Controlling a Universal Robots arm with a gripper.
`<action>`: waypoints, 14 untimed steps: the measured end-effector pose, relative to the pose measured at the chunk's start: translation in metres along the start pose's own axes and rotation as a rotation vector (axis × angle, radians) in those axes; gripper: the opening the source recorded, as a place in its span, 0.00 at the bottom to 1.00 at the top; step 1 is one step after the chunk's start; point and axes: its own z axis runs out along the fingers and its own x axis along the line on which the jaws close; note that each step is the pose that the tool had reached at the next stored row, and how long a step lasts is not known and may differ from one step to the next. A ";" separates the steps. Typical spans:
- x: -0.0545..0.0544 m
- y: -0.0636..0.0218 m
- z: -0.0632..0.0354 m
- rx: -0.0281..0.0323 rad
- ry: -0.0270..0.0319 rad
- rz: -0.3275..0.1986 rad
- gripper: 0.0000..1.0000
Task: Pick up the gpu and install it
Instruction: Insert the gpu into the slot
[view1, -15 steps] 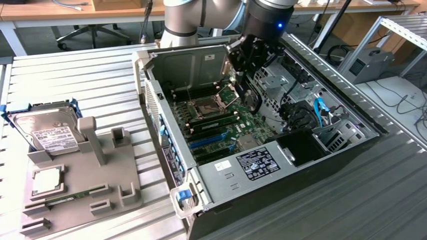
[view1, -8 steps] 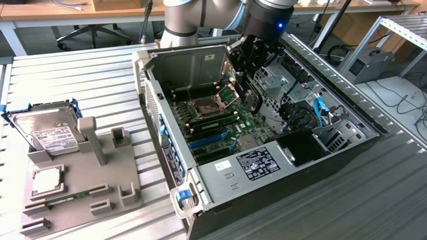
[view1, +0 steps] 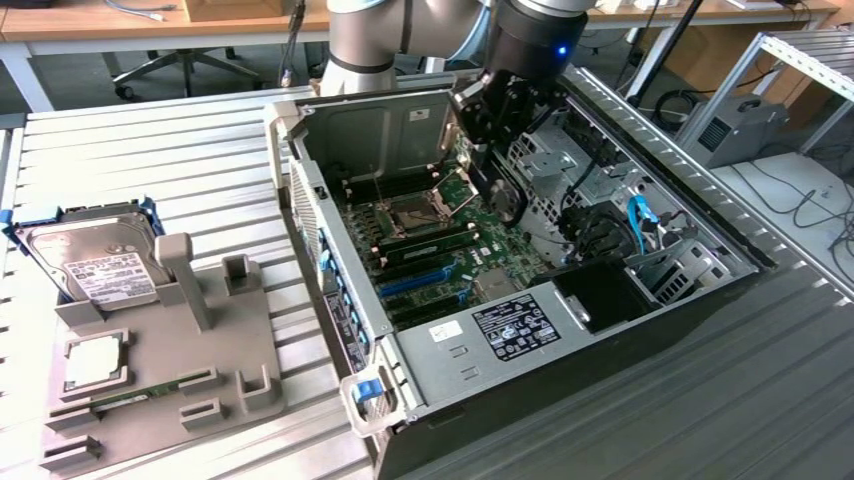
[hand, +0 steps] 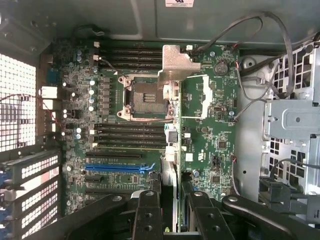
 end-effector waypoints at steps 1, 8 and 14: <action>0.000 0.0000 0.0000 0.0000 0.0002 -0.005 0.26; 0.000 0.0000 0.0000 0.0000 0.0016 -0.042 0.26; 0.000 0.0000 0.0000 -0.0001 0.0026 -0.068 0.26</action>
